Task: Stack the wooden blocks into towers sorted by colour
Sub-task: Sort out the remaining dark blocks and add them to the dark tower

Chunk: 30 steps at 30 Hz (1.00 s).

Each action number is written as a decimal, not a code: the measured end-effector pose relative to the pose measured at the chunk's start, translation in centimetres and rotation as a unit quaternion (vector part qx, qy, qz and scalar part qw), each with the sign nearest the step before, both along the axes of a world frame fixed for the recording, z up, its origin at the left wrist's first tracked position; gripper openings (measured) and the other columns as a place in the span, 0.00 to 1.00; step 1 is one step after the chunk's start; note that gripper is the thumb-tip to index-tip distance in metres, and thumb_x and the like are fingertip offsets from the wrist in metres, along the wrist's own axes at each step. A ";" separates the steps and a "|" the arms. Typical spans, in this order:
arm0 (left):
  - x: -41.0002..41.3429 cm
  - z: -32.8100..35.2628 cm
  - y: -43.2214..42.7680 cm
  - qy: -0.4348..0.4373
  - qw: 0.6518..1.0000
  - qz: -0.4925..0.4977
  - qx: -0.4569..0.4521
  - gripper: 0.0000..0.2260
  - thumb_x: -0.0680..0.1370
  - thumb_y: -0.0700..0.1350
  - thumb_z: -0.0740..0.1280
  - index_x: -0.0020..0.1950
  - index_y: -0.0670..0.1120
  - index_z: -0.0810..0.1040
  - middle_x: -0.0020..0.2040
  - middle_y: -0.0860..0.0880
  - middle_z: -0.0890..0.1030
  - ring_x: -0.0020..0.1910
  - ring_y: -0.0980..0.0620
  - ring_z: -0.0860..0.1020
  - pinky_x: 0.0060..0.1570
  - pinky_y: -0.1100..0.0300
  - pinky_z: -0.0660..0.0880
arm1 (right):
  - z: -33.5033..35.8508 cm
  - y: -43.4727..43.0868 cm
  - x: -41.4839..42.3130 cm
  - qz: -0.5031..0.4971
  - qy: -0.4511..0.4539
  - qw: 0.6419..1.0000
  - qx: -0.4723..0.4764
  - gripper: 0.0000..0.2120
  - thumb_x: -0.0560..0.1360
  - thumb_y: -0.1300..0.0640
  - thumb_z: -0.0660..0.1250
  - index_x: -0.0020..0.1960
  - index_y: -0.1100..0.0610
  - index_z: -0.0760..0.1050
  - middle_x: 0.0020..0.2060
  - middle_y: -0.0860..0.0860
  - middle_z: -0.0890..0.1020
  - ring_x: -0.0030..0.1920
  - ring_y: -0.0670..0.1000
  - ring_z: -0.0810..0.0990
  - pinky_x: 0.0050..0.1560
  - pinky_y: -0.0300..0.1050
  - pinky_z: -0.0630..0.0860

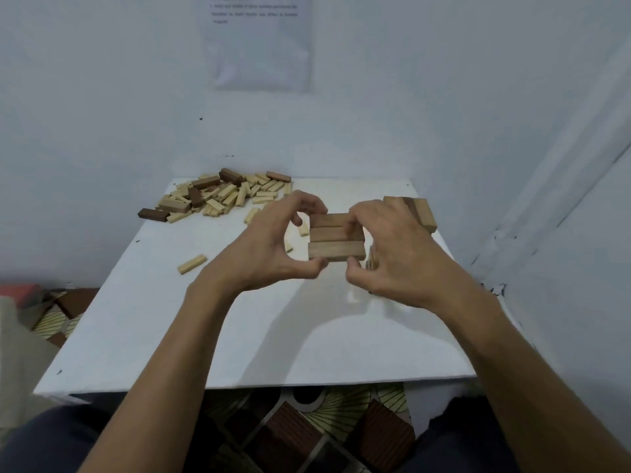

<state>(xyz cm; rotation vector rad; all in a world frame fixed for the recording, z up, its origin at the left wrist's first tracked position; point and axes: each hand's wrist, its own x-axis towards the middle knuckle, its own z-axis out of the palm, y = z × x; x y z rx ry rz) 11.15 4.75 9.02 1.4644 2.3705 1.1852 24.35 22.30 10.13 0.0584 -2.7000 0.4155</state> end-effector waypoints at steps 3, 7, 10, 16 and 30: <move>0.2 1.6 3.0 0.007 1.000 -0.017 0.023 0.27 0.65 0.55 0.73 0.61 0.57 0.70 0.57 0.63 0.74 0.56 0.58 0.71 0.55 0.64 0.69 | 2.0 2.6 0.7 -0.028 -0.008 1.000 -0.009 0.15 0.69 0.51 0.69 0.54 0.49 0.68 0.48 0.43 0.73 0.50 0.49 0.65 0.44 0.38 0.64; 0.3 2.2 7.3 -0.008 0.999 -0.034 0.026 0.28 0.63 0.61 0.71 0.60 0.59 0.68 0.58 0.61 0.74 0.57 0.55 0.72 0.55 0.59 0.70 | 3.2 6.4 1.3 -0.061 -0.048 0.996 -0.035 0.17 0.69 0.52 0.70 0.54 0.46 0.66 0.51 0.44 0.73 0.54 0.49 0.66 0.47 0.41 0.66; 0.2 1.9 10.0 -0.013 0.999 -0.033 0.013 0.28 0.62 0.62 0.70 0.60 0.60 0.67 0.59 0.59 0.75 0.57 0.55 0.71 0.57 0.55 0.70 | 3.0 8.8 1.2 -0.083 -0.073 0.993 -0.051 0.18 0.70 0.52 0.70 0.56 0.48 0.67 0.53 0.46 0.74 0.57 0.52 0.68 0.52 0.46 0.70; -0.3 0.8 12.8 -0.025 0.999 -0.033 -0.011 0.28 0.62 0.63 0.69 0.60 0.61 0.67 0.59 0.60 0.75 0.58 0.56 0.71 0.62 0.46 0.69 | 2.0 11.3 0.7 -0.099 -0.093 0.989 -0.064 0.20 0.71 0.52 0.72 0.58 0.47 0.66 0.56 0.47 0.73 0.58 0.52 0.68 0.53 0.47 0.69; -0.9 0.0 13.1 -0.036 0.998 -0.021 -0.041 0.26 0.66 0.59 0.71 0.62 0.62 0.67 0.60 0.60 0.74 0.60 0.56 0.71 0.64 0.45 0.68 | 0.5 12.2 0.3 -0.104 -0.089 0.983 -0.122 0.17 0.72 0.54 0.71 0.57 0.48 0.69 0.56 0.48 0.75 0.59 0.51 0.69 0.48 0.37 0.66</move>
